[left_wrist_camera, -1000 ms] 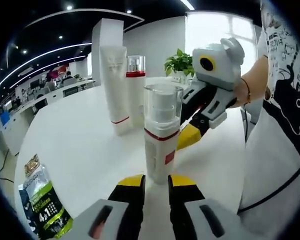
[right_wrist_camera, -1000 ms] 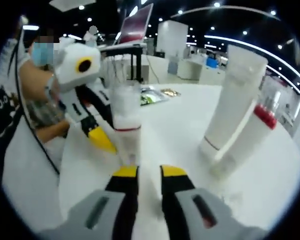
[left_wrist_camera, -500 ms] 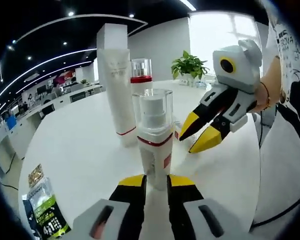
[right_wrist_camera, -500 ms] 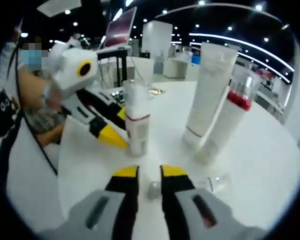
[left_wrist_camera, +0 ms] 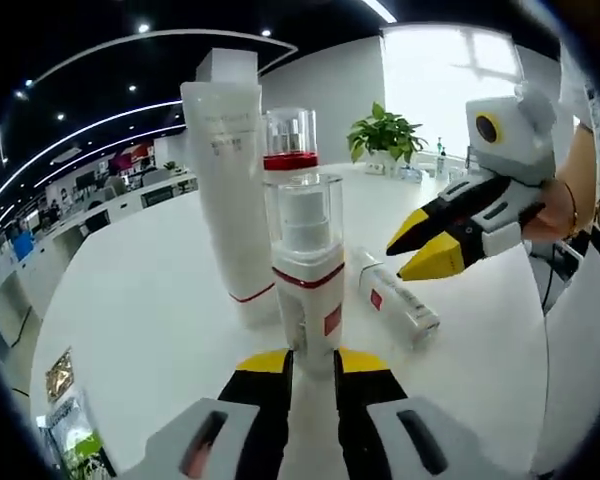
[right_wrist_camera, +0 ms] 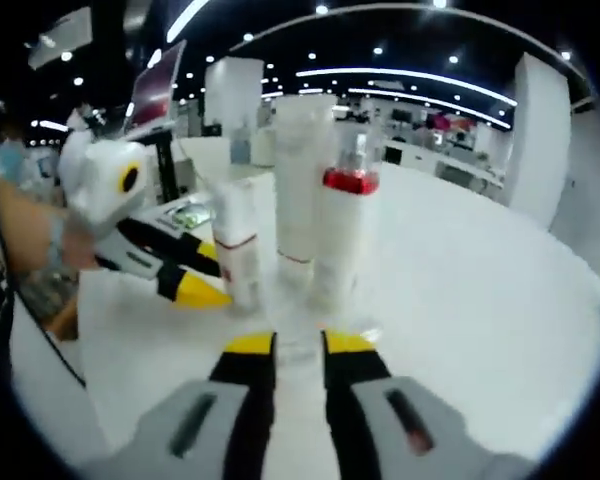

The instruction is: Arrange the skincare products in the storage area until every visible bottle or jar stands upright without overlapping.

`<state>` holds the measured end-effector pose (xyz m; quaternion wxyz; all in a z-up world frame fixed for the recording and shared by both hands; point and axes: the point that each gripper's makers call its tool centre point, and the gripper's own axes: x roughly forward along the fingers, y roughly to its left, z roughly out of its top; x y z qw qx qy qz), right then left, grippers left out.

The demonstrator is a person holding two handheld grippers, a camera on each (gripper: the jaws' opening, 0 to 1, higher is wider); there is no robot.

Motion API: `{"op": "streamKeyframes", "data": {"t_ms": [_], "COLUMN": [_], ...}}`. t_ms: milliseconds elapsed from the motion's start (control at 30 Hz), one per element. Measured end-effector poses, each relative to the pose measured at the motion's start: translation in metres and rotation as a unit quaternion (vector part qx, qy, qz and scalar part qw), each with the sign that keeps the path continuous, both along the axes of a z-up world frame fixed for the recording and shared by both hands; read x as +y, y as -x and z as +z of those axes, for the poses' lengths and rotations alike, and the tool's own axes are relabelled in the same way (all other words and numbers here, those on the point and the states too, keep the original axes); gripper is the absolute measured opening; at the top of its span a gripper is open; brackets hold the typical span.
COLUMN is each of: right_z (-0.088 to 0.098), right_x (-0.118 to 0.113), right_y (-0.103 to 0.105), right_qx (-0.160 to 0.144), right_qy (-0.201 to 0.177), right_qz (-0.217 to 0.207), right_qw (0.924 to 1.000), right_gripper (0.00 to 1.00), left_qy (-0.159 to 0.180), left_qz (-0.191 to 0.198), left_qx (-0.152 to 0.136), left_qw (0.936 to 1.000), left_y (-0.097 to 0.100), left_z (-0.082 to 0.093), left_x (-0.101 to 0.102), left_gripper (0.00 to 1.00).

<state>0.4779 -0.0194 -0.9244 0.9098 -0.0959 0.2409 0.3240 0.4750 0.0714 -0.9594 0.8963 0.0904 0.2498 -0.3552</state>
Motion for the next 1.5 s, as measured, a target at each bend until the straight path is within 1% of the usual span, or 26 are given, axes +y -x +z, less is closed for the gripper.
{"op": "streamKeyframes", "data": {"t_ms": [133, 200, 400, 567, 633, 700, 733, 767, 833, 867, 933, 967, 1000, 1033, 1100, 1133, 1167, 1233, 1267, 1333, 1400, 1500], "right_z": [-0.005, -0.005, -0.007, -0.008, -0.008, -0.007, -0.007, -0.006, -0.005, -0.005, -0.005, -0.006, -0.006, -0.007, -0.009, -0.011, -0.011, -0.012, -0.014, -0.016, -0.019, -0.022], "right_x": [-0.013, -0.017, -0.026, -0.030, -0.034, -0.037, -0.039, -0.041, -0.043, -0.042, -0.040, -0.036, -0.036, -0.032, -0.028, -0.025, -0.023, -0.019, -0.016, -0.016, -0.017, -0.015], "right_y": [-0.007, -0.009, -0.014, -0.014, -0.016, -0.018, -0.020, -0.024, -0.031, -0.033, -0.041, -0.044, -0.047, -0.051, -0.051, -0.055, -0.057, -0.057, -0.053, -0.048, -0.043, -0.029], "right_qx": [0.016, 0.017, 0.021, 0.021, 0.022, 0.022, 0.022, 0.027, 0.035, 0.039, 0.051, 0.065, 0.069, 0.074, 0.085, 0.091, 0.091, 0.100, 0.117, 0.124, 0.126, 0.143], "right_qy": [-0.011, -0.012, -0.012, -0.008, -0.010, -0.013, -0.017, -0.028, -0.048, -0.058, -0.077, -0.091, -0.093, -0.103, -0.109, -0.111, -0.108, -0.115, -0.122, -0.118, -0.114, -0.113], "right_qz": [-0.033, -0.041, -0.055, -0.059, -0.063, -0.068, -0.070, -0.072, -0.073, -0.066, -0.053, -0.043, -0.041, -0.029, -0.020, -0.014, -0.006, 0.000, 0.008, 0.015, 0.019, 0.035], "right_qw": [0.9993, 0.9990, 0.9982, 0.9980, 0.9978, 0.9973, 0.9971, 0.9967, 0.9956, 0.9954, 0.9943, 0.9928, 0.9924, 0.9915, 0.9902, 0.9896, 0.9900, 0.9883, 0.9856, 0.9851, 0.9853, 0.9827], "right_gripper": [0.19, 0.19, 0.19, 0.19, 0.19, 0.19, 0.19, 0.19, 0.19, 0.19, 0.21, 0.22, 0.22, 0.22, 0.23, 0.23, 0.22, 0.22, 0.21, 0.19, 0.18, 0.17], "left_qy": [-0.004, -0.005, -0.009, -0.007, -0.008, 0.001, 0.007, 0.020, 0.037, 0.040, 0.047, 0.054, 0.057, 0.058, 0.062, 0.069, 0.070, 0.061, 0.057, 0.052, 0.053, 0.060], "left_qz": [-0.004, -0.004, -0.002, 0.004, 0.007, 0.016, 0.022, 0.033, 0.036, 0.033, 0.021, 0.010, 0.004, 0.000, -0.004, -0.016, -0.021, -0.028, -0.030, -0.031, -0.031, -0.027], "left_qx": [-0.001, -0.002, 0.002, 0.006, 0.013, 0.038, 0.043, 0.044, 0.045, 0.045, 0.053, 0.056, 0.059, 0.061, 0.064, 0.070, 0.074, 0.080, 0.083, 0.088, 0.095, 0.099], "left_qw": [1.0000, 1.0000, 1.0000, 1.0000, 0.9998, 0.9991, 0.9988, 0.9983, 0.9977, 0.9976, 0.9972, 0.9969, 0.9966, 0.9964, 0.9960, 0.9951, 0.9946, 0.9945, 0.9944, 0.9943, 0.9936, 0.9929], "left_y": [-0.009, -0.012, -0.020, -0.023, -0.022, -0.014, -0.011, -0.007, 0.002, 0.006, 0.016, 0.022, 0.025, 0.028, 0.031, 0.036, 0.039, 0.043, 0.045, 0.047, 0.050, 0.052], "left_z": [0.000, 0.000, -0.002, -0.004, -0.006, -0.008, -0.007, -0.003, 0.004, 0.005, 0.008, 0.011, 0.013, 0.014, 0.016, 0.017, 0.016, 0.013, 0.011, 0.008, 0.006, 0.006], "left_x": [-0.006, -0.006, -0.008, -0.009, -0.007, -0.004, -0.001, 0.002, 0.002, 0.001, -0.006, -0.014, -0.018, -0.022, -0.028, -0.036, -0.040, -0.043, -0.042, -0.039, -0.036, -0.031], "left_gripper": [0.17, 0.17, 0.17, 0.18, 0.19, 0.20, 0.20, 0.20, 0.21, 0.21, 0.23, 0.24, 0.26, 0.27, 0.28, 0.28, 0.28, 0.28, 0.28, 0.28, 0.28, 0.28]}}
